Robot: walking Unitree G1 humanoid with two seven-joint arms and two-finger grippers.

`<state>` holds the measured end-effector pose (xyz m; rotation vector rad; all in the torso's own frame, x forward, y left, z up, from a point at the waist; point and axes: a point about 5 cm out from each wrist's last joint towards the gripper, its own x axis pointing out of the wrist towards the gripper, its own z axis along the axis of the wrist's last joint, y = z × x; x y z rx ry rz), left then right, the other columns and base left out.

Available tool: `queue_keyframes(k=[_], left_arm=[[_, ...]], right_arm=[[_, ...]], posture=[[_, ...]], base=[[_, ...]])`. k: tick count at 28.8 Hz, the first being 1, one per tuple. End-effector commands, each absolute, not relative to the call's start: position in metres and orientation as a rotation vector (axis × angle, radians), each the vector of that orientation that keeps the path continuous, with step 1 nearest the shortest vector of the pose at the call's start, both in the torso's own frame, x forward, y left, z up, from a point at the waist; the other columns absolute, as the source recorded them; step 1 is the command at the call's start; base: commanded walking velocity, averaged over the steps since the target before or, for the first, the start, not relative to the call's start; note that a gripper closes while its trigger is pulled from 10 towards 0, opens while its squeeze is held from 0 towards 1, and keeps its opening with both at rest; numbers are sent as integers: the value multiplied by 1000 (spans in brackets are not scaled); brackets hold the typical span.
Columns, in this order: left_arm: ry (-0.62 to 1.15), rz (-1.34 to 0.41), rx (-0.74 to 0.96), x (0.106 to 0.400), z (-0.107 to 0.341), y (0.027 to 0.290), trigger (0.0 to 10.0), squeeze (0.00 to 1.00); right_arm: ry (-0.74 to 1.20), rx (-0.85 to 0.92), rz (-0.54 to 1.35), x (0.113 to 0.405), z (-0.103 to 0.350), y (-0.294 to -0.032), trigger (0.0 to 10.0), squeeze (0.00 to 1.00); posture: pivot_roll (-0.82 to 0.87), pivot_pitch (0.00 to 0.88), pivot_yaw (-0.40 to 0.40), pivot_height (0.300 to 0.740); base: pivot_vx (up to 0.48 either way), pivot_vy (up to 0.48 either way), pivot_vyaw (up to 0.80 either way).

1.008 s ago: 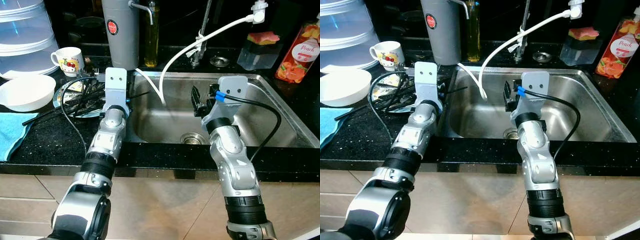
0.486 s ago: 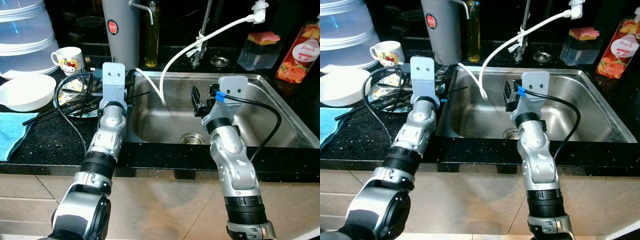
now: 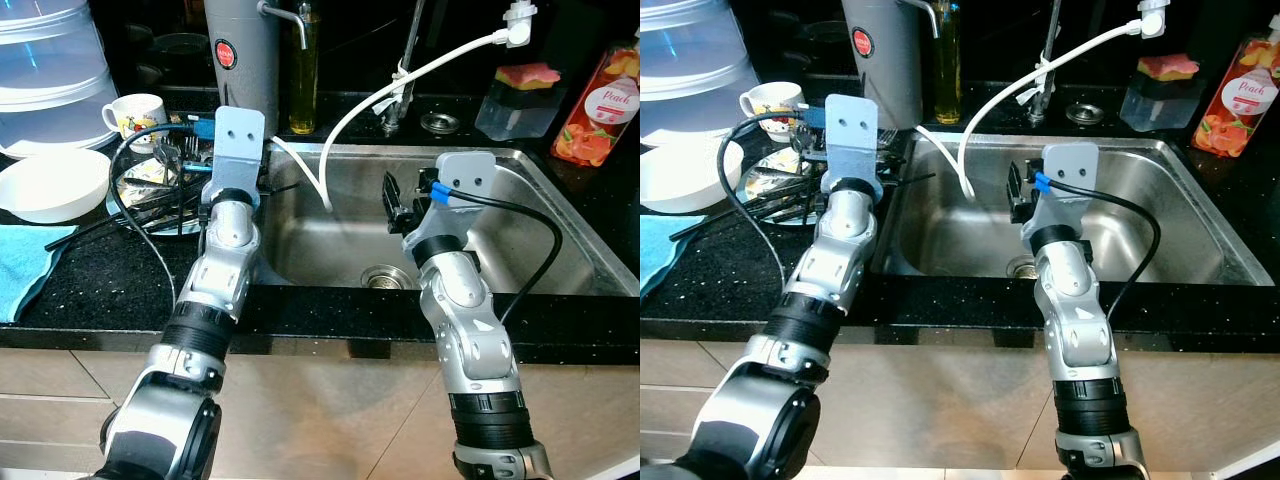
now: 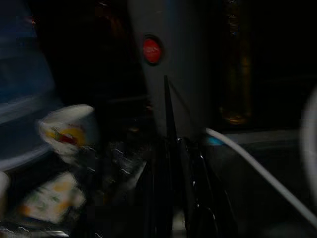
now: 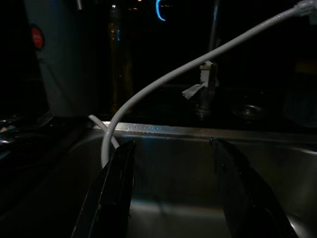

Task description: Kitchen organization

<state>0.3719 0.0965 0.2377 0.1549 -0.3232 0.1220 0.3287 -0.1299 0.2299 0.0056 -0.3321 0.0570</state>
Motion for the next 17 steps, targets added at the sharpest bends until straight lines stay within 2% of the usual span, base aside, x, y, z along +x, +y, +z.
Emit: queue_keyframes(k=[1, 7, 12, 17], left_arm=[[-303, 44, 129, 366, 235, 84, 10000, 0], [-338, -75, 131, 347, 239, 70, 10000, 0], [-347, -255, 109, 328, 242, 56, 10000, 0], [-145, -417, 8, 340, 241, 54, 10000, 0]], right_arm=[[-336, 9, 53, 327, 230, -132, 10000, 0], [-335, -7, 36, 328, 230, -139, 10000, 0], [-344, -48, 38, 331, 236, -153, 10000, 0], [-312, -141, 39, 331, 238, -176, 10000, 0]], posture=[[72, 26, 25, 740], [78, 30, 26, 740], [78, 30, 26, 740], [73, 32, 25, 740]], base=[[0, 0, 0], [0, 0, 0], [0, 0, 0], [0, 0, 0]])
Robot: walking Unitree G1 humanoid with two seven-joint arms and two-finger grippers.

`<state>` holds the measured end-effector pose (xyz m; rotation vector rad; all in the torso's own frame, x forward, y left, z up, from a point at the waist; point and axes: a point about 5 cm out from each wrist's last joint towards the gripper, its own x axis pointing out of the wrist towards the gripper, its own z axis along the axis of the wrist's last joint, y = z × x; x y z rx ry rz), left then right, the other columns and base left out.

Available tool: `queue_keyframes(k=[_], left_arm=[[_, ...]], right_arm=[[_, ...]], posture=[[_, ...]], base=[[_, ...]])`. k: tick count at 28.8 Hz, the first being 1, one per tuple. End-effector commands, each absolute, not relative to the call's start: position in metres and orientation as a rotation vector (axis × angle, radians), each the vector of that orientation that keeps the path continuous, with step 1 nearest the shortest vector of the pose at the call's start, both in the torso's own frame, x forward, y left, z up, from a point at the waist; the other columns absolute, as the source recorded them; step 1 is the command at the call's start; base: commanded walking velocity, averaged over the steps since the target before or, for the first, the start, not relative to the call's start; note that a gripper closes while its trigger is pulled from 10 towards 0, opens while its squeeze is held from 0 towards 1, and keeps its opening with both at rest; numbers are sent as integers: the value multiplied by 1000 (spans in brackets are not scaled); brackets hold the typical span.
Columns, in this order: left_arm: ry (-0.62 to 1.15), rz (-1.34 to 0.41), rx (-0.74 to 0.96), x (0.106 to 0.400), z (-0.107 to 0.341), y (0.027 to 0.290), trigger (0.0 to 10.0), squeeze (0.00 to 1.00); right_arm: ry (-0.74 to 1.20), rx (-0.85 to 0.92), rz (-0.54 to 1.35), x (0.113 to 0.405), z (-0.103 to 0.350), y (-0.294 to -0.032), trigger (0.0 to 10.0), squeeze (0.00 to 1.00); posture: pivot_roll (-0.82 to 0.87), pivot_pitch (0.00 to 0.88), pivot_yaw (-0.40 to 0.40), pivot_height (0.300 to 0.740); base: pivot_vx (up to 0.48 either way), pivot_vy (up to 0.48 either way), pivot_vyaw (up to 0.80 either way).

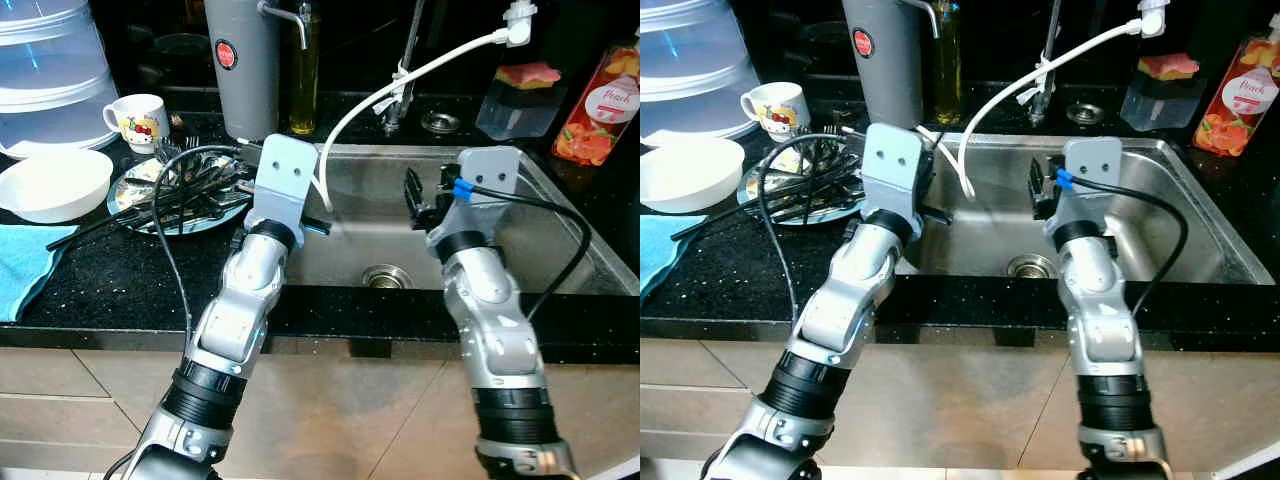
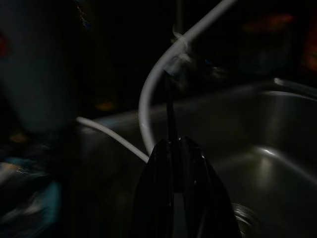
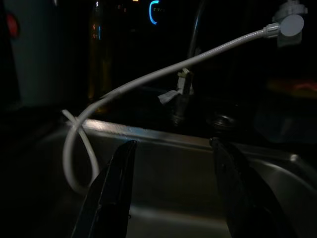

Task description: Kitchen organization

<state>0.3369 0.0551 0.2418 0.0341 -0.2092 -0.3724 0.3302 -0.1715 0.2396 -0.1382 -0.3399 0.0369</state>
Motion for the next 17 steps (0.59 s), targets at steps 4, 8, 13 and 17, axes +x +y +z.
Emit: queue_keyframes(k=[4, 8, 13, 17], left_arm=[[-12, -515, -53, 349, 240, 56, 10000, 0], [99, -621, -80, 349, 238, 56, 10000, 0], [118, -599, -36, 354, 239, 59, 10000, 0], [221, -482, 59, 370, 230, 63, 10000, 0]], right_arm=[[-269, -175, 39, 332, 234, -184, 10000, 0], [-257, -149, 7, 333, 234, -188, 10000, 0], [-272, -117, 11, 332, 236, -182, 10000, 0], [-280, -67, 56, 332, 237, -163, 10000, 0]], posture=[[73, 31, 27, 740], [70, 33, 29, 740], [69, 36, 27, 740], [64, 43, 25, 740]], base=[[0, 0, 0], [0, 0, 0], [0, 0, 0], [0, 0, 0]])
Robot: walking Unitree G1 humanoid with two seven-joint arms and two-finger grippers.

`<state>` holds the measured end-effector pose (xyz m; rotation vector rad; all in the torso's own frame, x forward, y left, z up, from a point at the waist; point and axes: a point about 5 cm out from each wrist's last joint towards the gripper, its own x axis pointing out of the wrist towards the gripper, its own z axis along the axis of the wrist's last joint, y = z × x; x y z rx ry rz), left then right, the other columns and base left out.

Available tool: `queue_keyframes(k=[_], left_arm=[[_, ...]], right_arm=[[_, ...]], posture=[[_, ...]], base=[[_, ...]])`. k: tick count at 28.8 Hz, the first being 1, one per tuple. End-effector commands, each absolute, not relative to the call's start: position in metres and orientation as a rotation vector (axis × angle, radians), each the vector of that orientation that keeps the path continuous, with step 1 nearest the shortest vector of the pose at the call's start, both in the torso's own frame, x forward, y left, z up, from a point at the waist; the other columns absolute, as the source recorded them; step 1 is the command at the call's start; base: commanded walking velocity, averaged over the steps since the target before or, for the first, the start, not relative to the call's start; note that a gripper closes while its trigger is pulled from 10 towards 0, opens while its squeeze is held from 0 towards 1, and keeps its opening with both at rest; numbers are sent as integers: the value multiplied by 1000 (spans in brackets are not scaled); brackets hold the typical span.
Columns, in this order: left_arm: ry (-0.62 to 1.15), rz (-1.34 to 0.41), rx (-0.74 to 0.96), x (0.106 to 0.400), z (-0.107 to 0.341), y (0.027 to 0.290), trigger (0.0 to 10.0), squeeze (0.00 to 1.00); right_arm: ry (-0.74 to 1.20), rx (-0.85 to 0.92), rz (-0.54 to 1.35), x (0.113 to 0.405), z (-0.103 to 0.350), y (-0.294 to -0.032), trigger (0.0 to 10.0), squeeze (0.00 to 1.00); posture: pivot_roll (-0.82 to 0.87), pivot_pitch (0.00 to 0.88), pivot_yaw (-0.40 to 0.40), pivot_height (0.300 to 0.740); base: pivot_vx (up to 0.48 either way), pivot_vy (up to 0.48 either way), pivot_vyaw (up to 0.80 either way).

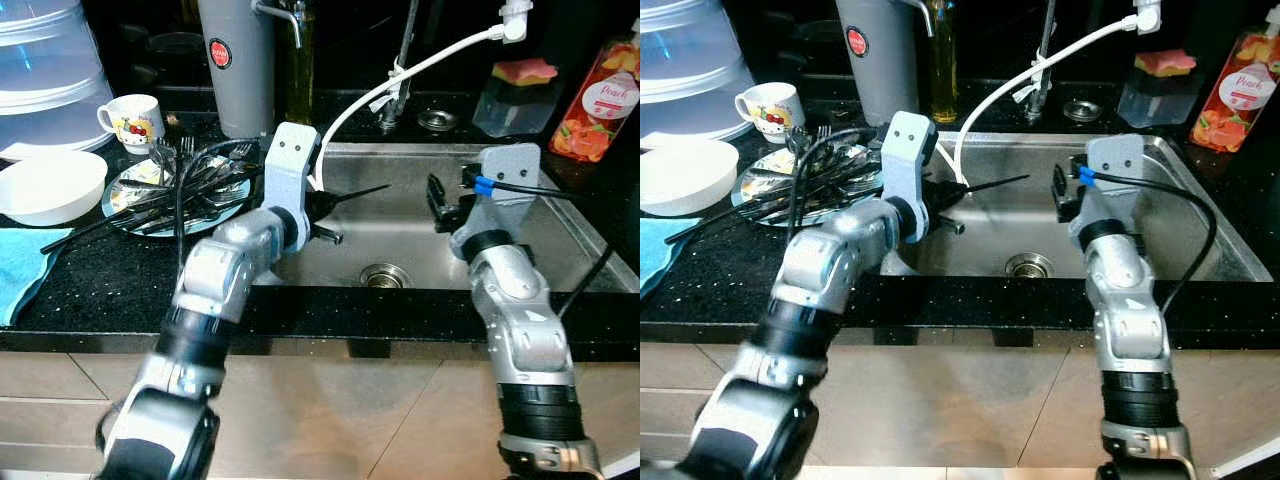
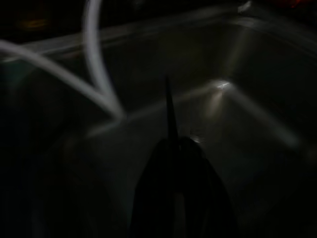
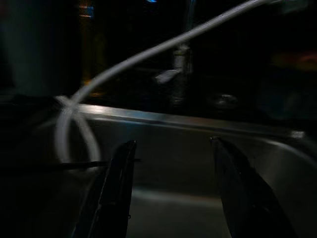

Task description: Kitchen organization

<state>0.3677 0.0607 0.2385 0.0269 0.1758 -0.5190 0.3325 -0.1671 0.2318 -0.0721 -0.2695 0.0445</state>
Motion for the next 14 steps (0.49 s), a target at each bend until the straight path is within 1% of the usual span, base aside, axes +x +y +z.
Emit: queue_keyframes(k=[1, 4, 6, 7, 8, 12, 14], left_arm=[[205, -465, 74, 372, 229, 63, 10000, 0], [213, -533, 97, 371, 225, 58, 10000, 0], [254, -552, 95, 372, 218, 55, 10000, 0], [274, -555, 98, 372, 215, 54, 10000, 694], [289, -561, 73, 372, 212, 53, 10000, 1000], [276, -570, 78, 373, 212, 50, 10000, 1000], [217, -578, 78, 373, 219, 48, 10000, 1000]], right_arm=[[-281, -63, 62, 332, 237, -161, 10000, 0], [-283, -54, 77, 332, 237, -155, 10000, 0], [-285, -48, 84, 332, 239, -151, 10000, 0], [-287, -45, 88, 333, 239, -149, 10000, 0], [-289, -43, 91, 333, 240, -147, 10000, 0], [-295, -37, 96, 332, 242, -144, 10000, 0], [-302, -32, 99, 332, 244, -142, 10000, 0]], posture=[[64, 43, 25, 740], [61, 45, 26, 740], [56, 61, 28, 740], [51, 65, 29, 740], [48, 70, 30, 740], [43, 76, 31, 740], [39, 82, 34, 740]], base=[[0, 0, 0], [0, 0, 0], [0, 0, 0], [0, 0, 0], [0, 0, 0], [0, 0, 0], [0, 0, 0]])
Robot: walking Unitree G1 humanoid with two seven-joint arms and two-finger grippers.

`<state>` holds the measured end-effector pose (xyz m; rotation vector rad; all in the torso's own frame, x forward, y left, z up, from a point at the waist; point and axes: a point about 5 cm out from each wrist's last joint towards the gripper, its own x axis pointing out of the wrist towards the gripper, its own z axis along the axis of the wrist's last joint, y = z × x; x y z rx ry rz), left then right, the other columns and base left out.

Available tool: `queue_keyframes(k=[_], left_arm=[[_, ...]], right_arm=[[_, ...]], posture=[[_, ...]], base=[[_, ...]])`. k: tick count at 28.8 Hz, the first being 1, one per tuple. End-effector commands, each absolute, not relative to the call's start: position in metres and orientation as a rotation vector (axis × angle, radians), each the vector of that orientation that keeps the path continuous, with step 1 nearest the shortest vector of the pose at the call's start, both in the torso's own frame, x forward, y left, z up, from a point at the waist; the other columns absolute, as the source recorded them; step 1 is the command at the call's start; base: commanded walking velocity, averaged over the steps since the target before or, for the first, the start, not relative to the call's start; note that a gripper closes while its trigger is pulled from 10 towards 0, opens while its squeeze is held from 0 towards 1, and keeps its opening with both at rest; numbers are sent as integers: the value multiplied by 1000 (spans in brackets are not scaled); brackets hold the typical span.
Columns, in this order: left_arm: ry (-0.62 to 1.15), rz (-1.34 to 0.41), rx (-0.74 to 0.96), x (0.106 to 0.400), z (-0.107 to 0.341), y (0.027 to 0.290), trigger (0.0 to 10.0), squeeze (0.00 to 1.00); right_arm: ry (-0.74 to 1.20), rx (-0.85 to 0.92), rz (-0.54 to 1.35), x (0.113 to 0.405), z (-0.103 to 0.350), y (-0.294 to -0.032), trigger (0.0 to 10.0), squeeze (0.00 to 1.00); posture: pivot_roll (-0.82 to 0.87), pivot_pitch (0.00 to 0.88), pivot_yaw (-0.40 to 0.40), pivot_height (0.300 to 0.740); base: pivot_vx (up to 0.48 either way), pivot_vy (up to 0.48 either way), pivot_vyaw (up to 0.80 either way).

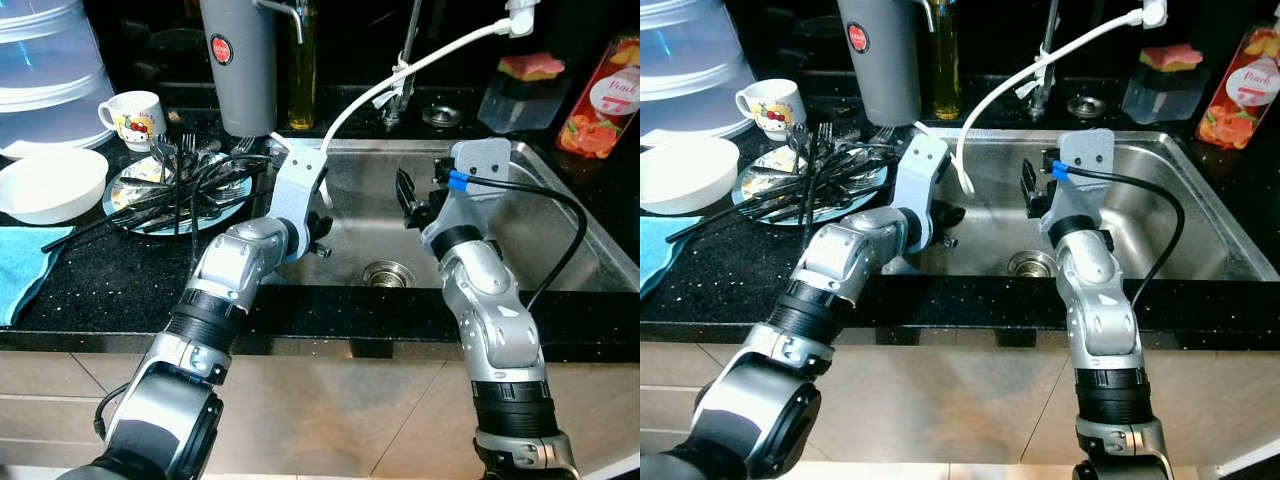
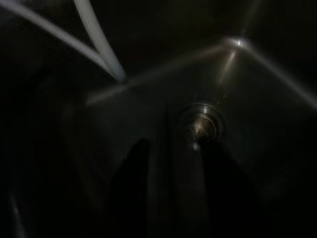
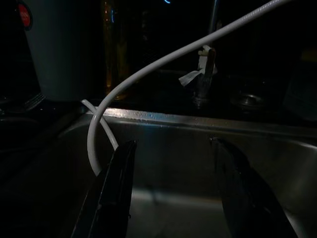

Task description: Kitchen organization

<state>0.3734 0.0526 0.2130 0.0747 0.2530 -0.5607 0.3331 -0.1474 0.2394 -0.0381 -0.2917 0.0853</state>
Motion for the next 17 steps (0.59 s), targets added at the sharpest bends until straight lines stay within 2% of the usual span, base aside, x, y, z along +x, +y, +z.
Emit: queue_keyframes(k=[1, 3, 4, 9, 12, 15, 17], left_arm=[[170, -577, 87, 373, 225, 48, 10000, 1000], [121, -562, 107, 373, 231, 49, 10000, 1000], [47, -525, 137, 373, 240, 52, 10000, 0], [-86, -406, 164, 370, 261, 62, 10000, 0], [-99, -331, 204, 366, 262, 69, 10000, 0], [-53, -272, 136, 364, 256, 79, 10000, 0], [-93, -186, 112, 363, 257, 94, 10000, 0]], right_arm=[[-306, -29, 100, 331, 244, -142, 10000, 0], [-314, -22, 102, 330, 246, -142, 10000, 0], [-327, -6, 106, 329, 249, -140, 10000, 0], [-355, 29, 150, 327, 255, -133, 10000, 0], [-365, 28, 198, 325, 257, -127, 10000, 0], [-374, 42, 204, 325, 260, -125, 10000, 0], [-401, 138, 195, 325, 267, -126, 10000, 0]], posture=[[38, 83, 34, 740], [38, 87, 32, 740], [38, 93, 28, 740], [48, 96, 16, 740], [57, 88, 16, 740], [63, 88, 31, 740], [58, 91, 33, 740]], base=[[0, 0, 0], [0, 0, 0], [0, 0, 0], [0, 0, 0], [0, 0, 0], [0, 0, 0], [0, 0, 0]])
